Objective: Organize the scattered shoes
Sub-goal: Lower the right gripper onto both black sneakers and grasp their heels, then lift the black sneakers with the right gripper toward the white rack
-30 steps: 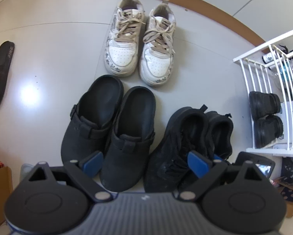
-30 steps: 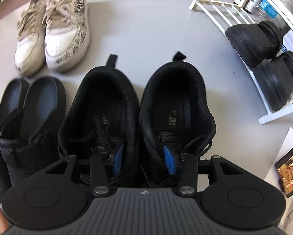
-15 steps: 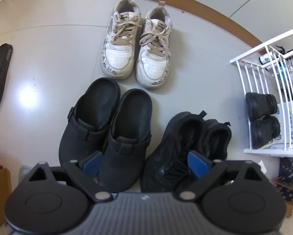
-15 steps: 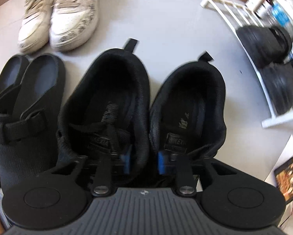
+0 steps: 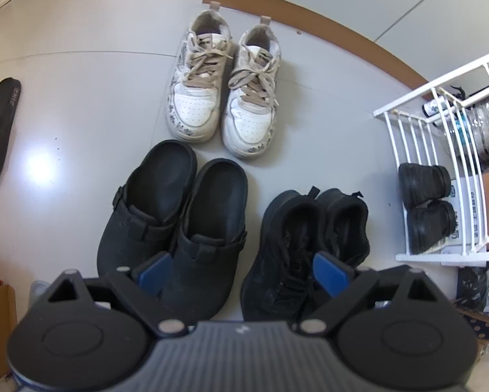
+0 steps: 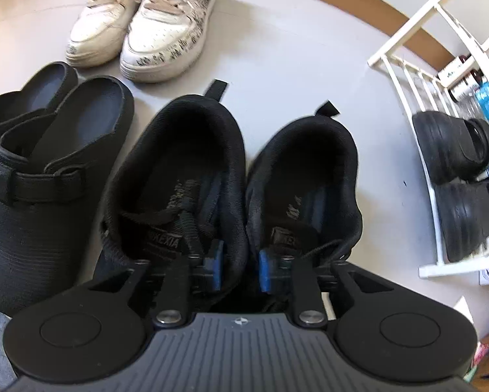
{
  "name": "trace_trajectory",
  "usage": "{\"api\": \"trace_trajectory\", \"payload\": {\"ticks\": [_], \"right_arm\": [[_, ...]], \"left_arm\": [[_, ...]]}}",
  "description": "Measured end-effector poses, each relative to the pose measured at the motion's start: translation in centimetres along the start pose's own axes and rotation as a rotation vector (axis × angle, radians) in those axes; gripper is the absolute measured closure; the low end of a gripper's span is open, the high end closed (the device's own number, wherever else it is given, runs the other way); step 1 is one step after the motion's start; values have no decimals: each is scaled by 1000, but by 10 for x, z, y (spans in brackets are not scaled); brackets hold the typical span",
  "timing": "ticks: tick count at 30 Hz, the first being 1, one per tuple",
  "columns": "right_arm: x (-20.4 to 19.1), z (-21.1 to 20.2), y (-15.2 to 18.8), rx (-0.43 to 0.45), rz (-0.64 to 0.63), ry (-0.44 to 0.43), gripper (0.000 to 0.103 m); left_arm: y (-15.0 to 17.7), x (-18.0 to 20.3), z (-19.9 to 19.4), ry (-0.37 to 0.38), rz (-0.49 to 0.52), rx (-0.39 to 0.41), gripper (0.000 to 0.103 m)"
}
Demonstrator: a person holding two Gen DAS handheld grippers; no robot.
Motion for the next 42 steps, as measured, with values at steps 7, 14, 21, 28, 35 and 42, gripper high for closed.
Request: {"api": "trace_trajectory", "payload": {"ticks": [7, 14, 21, 28, 35, 42], "right_arm": [[-9, 12, -1, -59, -34, 1, 53], [-12, 11, 3, -4, -59, 11, 84], [3, -2, 4, 37, 44, -28, 88], [9, -9, 14, 67, 137, -32, 89], [24, -30, 8, 132, 221, -32, 89], [61, -78, -25, 208, 278, -23, 89]], "left_arm": [[-1, 2, -4, 13, 7, 4, 8], [-4, 4, -12, 29, 11, 30, 8], [7, 14, -9, 27, 45, 14, 8], [2, 10, -22, 28, 37, 52, 8], [1, 19, -30, 49, 42, 76, 8], [-2, 33, -41, 91, 44, 100, 8]]}}
Point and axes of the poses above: each gripper's, at about its wrist camera, not at the fingertips, and z roughly the way its jaws point, x to its right, y to its underside, the point moved 4 cm from there along z, roughly the way its jaws point, and after that the axes turned 5 degrees about x, right-handed, at the moved point
